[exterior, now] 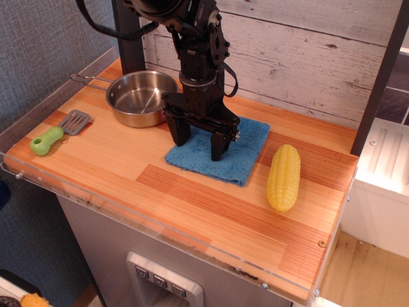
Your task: Slide the cloth to the front edge of the counter.
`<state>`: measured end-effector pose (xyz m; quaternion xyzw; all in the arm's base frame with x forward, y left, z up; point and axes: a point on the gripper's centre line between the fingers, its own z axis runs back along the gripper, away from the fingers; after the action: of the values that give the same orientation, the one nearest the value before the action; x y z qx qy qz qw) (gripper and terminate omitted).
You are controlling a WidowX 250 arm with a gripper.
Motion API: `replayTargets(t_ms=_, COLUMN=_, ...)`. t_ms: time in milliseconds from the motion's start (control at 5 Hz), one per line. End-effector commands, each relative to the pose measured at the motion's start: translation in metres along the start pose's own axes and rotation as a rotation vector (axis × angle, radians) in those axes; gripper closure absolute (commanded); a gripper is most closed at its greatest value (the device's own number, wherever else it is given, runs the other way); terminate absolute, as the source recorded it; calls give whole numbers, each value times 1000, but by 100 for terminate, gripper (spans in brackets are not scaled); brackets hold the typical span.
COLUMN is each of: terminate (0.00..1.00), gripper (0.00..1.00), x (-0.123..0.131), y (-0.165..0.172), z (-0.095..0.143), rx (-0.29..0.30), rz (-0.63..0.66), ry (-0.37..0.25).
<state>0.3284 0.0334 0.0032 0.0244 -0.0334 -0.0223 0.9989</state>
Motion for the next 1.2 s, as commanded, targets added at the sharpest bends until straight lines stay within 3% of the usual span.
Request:
replayTargets(t_ms=0, terminate=0, gripper=0, x=-42, y=4, z=0, rx=21, rz=-58, ry=68)
replayTargets(t_ms=600, terminate=0, gripper=0, x=-97, y=9, z=10, rx=40, rz=-137, ry=101)
replayTargets(t_ms=1000, terminate=0, gripper=0, x=-76, y=3, z=23, rx=-8, rz=-116, ry=24)
